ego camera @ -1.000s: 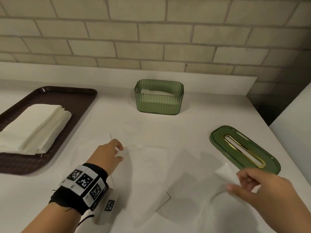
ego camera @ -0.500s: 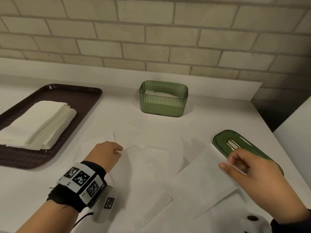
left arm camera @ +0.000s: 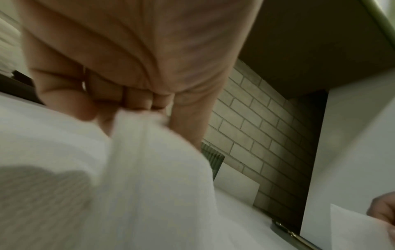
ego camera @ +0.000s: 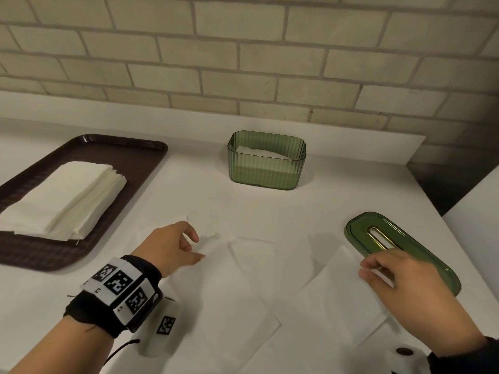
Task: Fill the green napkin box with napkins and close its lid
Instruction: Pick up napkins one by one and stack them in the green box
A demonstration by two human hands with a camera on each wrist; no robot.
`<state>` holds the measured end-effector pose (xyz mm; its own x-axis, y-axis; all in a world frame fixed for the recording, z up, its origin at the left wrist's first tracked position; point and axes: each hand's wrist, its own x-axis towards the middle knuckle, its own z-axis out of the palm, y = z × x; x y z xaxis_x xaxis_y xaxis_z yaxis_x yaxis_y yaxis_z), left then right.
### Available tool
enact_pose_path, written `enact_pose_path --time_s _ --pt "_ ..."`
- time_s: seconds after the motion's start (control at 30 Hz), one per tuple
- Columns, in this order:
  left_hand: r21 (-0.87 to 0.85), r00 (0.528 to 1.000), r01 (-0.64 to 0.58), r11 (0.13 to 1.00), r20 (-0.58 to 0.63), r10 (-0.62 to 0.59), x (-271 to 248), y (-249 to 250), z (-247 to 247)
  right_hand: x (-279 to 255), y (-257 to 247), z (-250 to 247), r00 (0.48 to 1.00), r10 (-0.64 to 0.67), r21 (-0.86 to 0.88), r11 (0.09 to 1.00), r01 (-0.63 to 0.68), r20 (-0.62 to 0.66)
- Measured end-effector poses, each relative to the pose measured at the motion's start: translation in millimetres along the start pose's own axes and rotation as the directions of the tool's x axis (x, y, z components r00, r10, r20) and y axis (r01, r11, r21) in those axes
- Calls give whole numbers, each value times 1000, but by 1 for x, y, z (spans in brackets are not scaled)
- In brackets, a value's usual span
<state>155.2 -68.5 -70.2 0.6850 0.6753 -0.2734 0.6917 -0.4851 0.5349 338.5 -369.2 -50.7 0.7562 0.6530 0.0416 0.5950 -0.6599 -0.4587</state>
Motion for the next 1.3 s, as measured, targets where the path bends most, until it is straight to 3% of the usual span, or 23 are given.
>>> enact_pose_path --time_s 0.1,0.3,0.43,0.53,0.67,0.77,0.9,1.03,1.1,1.2,1.3 --pt "17 1000 -15 1000 -20 15 -1 0 4 0 2 2 1000 -2 -6 1000 2 2" --pt "121 986 -164 979 -5 166 -6 -2 9 -2 -1 3 1000 5 -15 1000 -4 16" --pt "131 990 -39 991 140 21 -10 3 12 -2 -6 2 999 31 38 999 -31 20" --pt "205 970 -26 978 241 -25 -13 4 11 -1 -8 0 999 26 61 998 -24 -25" --pt "290 975 -21 957 219 -45 -18 -1 8 -1 -15 -9 997 18 92 996 -11 -73" --pt "182 980 -22 983 200 -16 -23 -6 3 0 -22 -15 990 34 157 988 -12 -137" --pt "-112 988 1 994 152 17 -32 -9 -6 2 -30 -21 969 55 307 951 22 -241" --pt "-259 990 86 962 126 -55 -36 -16 -16 7 -30 -23 980 130 390 919 -63 -150" --pt "-250 991 100 963 109 -75 -35 -21 -20 10 -28 -24 991 109 298 951 -79 -84" --pt "-262 990 131 956 81 -114 -33 -28 -24 17 -25 -24 999 28 21 999 -28 -18" --pt "-322 990 136 937 84 -115 -33 -30 -28 25 -19 -23 996 54 -120 992 -45 66"
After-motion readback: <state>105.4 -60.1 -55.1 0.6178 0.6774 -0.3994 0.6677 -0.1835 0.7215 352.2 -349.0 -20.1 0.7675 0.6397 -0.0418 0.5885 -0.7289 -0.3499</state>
